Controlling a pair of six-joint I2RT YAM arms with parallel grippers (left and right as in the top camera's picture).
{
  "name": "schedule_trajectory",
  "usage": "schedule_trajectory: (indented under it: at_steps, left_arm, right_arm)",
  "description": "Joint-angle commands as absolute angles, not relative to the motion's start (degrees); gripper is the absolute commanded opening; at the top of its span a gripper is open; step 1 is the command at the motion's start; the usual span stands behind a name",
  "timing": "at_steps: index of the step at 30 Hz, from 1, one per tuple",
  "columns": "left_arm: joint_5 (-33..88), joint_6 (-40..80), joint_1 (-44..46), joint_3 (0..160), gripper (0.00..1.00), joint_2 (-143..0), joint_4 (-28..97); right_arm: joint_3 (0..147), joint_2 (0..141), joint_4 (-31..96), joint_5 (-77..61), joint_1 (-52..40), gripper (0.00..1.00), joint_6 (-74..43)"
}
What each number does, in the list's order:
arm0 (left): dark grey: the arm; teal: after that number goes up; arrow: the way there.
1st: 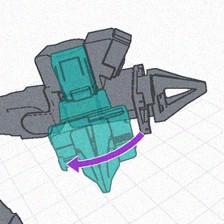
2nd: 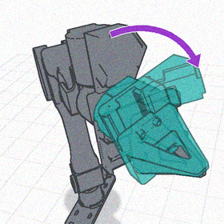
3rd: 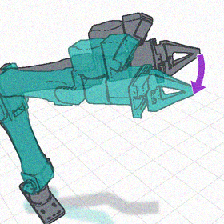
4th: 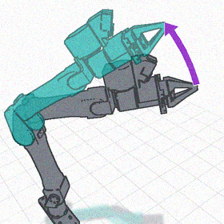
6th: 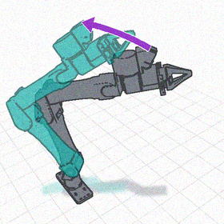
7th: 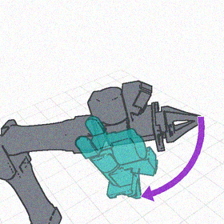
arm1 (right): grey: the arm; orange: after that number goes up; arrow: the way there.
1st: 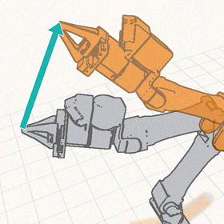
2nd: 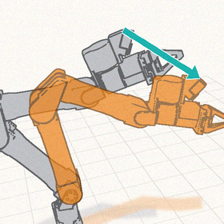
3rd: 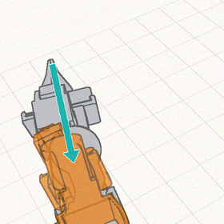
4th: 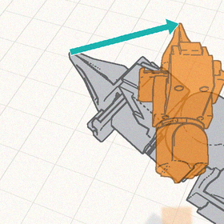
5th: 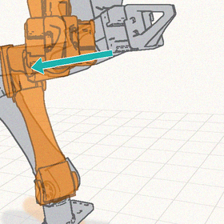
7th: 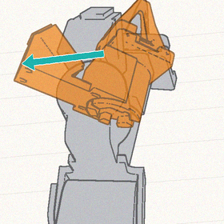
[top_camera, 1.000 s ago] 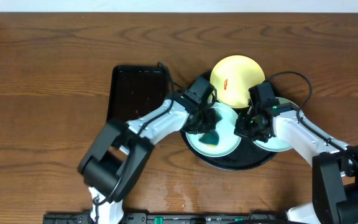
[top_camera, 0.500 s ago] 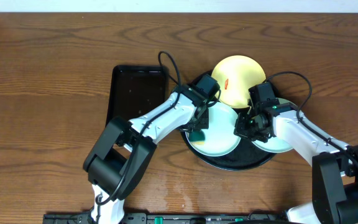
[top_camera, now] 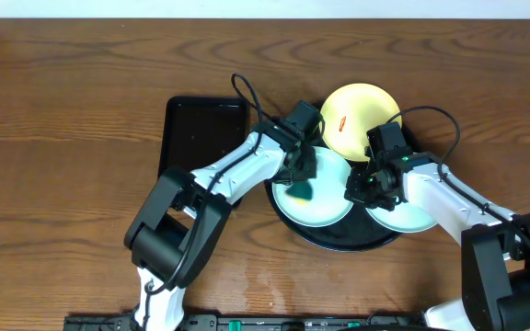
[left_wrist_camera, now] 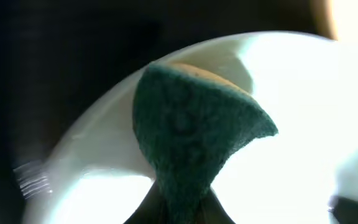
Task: Clean dirty plates on tray and stack at the side
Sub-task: 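Scrub the held mint plate with the sponge in the left gripper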
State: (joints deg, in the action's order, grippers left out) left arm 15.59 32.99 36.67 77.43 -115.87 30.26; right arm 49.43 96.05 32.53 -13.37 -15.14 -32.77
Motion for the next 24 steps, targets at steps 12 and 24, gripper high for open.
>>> schedule_trajectory:
  at_steps: [12,24]
  left_arm:
    - [23.49,29.76,38.83,76.62,0.08,-117.99,30.59]
    - [-15.4,29.69,35.4,81.36,0.08,-117.73,46.54]
  right_arm:
    - [49.08,96.97,32.58,-7.57,-14.68,0.01,-33.61]
    - [49.08,96.97,33.1,-7.57,-14.68,0.01,-33.58]
